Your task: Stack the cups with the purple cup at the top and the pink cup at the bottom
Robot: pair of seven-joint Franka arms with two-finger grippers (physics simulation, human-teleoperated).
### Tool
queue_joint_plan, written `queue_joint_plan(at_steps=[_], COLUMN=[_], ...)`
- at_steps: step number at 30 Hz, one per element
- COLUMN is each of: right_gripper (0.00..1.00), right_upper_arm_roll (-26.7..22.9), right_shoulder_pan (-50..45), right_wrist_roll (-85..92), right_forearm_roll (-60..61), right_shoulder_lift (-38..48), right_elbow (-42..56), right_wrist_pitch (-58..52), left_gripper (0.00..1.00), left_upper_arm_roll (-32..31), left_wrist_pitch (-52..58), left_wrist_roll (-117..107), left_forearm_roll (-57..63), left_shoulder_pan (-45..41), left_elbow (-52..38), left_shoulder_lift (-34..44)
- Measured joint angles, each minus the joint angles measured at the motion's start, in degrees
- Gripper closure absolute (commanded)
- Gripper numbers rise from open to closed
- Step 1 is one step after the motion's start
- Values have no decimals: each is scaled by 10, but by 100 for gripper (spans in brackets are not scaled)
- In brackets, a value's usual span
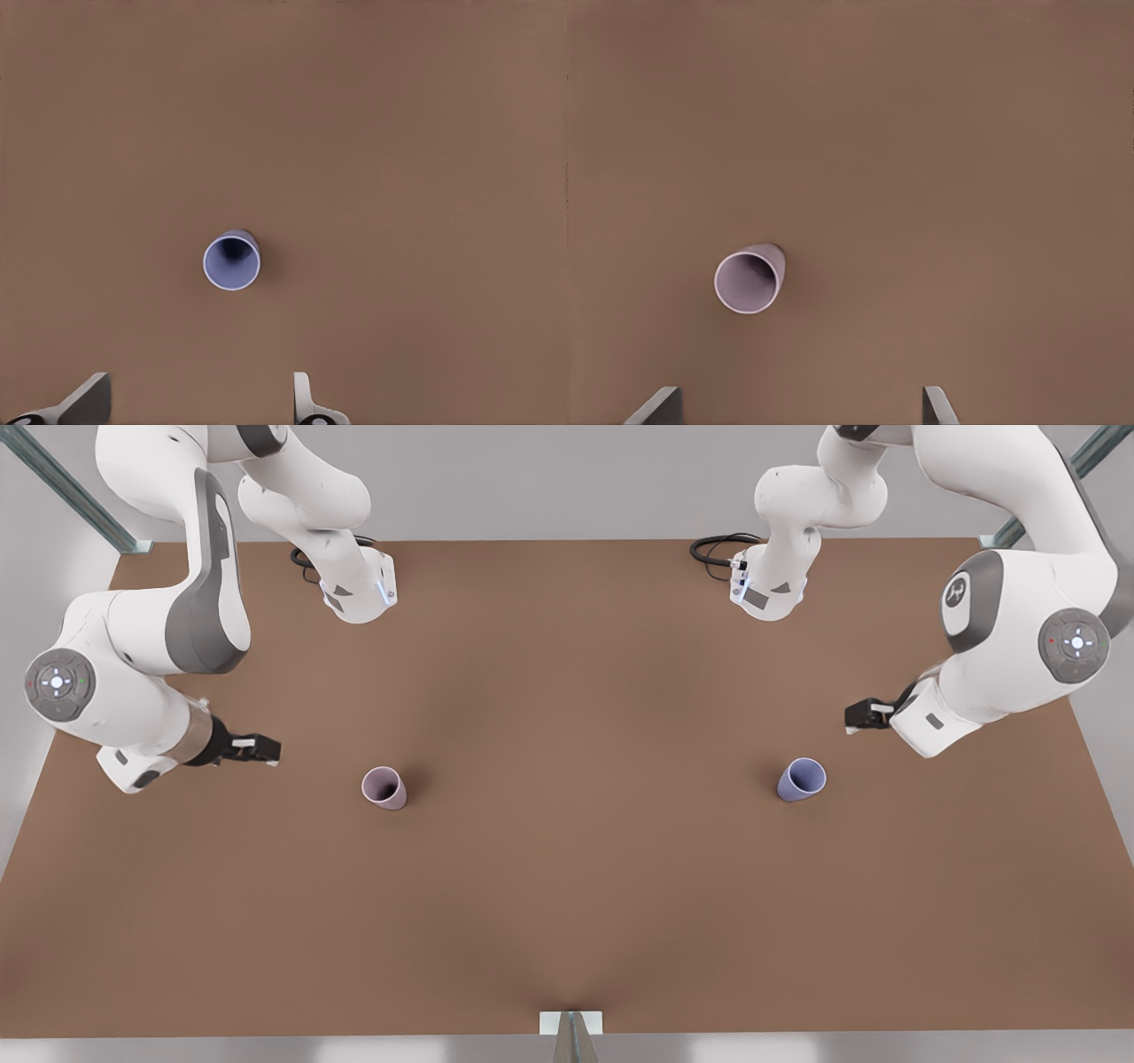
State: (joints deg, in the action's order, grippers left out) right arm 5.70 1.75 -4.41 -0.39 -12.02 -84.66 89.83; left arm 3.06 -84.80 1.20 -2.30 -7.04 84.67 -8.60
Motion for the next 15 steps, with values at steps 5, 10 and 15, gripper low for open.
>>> queue_joint_plan(at_steps=[5, 10, 15], right_gripper=[0, 0, 0], right_upper_arm_roll=[0, 0, 4], right_shoulder_pan=[0, 0, -16], right_wrist_roll=[-6, -11, -17], right_forearm_roll=[0, 0, 0], right_shoulder_lift=[0, 2, -7], right_elbow=[-1, -50, -135], right_wrist_pitch=[27, 42, 100], left_gripper=[0, 0, 0], left_upper_arm_roll=[3, 3, 1], left_wrist_pitch=[-26, -27, -20], left_wrist_roll=[18, 33, 43], left_forearm_roll=[2, 1, 2], left_shoulder_pan=[1, 4, 3], left_elbow=[1, 5, 5], left_shoulder_lift=[-9, -9, -7])
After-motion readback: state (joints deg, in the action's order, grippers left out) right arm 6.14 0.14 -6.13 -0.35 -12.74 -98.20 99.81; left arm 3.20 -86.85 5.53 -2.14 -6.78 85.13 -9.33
